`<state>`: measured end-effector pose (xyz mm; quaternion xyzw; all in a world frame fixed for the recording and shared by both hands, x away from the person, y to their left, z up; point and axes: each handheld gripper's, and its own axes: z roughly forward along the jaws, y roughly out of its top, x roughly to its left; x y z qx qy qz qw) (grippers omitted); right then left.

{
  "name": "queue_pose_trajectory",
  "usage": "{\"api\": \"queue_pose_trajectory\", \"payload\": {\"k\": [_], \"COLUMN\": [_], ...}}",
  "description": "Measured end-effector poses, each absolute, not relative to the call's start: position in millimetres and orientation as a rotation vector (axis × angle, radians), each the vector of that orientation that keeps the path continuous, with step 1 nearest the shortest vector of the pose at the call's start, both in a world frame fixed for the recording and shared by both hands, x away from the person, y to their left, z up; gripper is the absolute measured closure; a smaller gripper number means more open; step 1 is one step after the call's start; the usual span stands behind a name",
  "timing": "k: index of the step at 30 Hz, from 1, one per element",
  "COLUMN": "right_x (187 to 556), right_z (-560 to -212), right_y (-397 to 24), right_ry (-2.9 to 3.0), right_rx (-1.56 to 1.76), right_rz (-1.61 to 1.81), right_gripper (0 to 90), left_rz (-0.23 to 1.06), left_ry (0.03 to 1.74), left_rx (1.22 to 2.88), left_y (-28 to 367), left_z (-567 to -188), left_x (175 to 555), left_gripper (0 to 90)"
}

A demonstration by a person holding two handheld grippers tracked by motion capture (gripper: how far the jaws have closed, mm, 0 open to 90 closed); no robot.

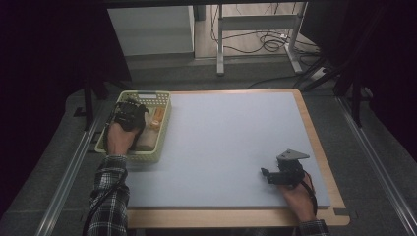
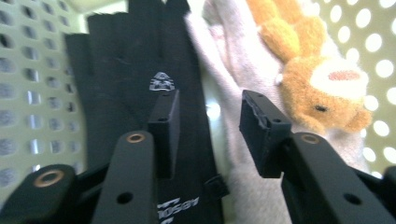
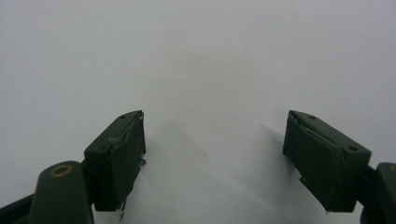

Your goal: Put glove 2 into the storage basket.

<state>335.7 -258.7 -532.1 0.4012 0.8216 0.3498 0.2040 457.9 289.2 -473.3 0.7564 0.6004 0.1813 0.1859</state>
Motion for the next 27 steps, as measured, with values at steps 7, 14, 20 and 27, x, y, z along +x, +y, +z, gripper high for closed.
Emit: {"api": "queue_pose_trajectory", "payload": {"k": [7, 14, 20, 27], "right_x": [336, 336, 336, 335], "right_z": [-532, -532, -532, -532], "right_y": [-259, -259, -259, -259], "right_ry": [2.291, 2.291, 2.29, 2.29], "right_rx": [1.119, 1.118, 1.118, 1.118], "right_rz": [0.975, 0.974, 0.974, 0.973], "right_gripper": [20.6, 20.6, 20.6, 20.6], "left_rz": [0.536, 0.514, 0.502, 0.477], "left_ry": [1.665, 1.627, 1.59, 1.547], "left_rx": [2.068, 2.006, 1.988, 1.946], "left_y": [299, 304, 307, 308], "left_z": [-459, -452, -452, -452], "left_x": [447, 438, 430, 420], "left_gripper": [48.2, 39.2, 31.3, 21.1]}}
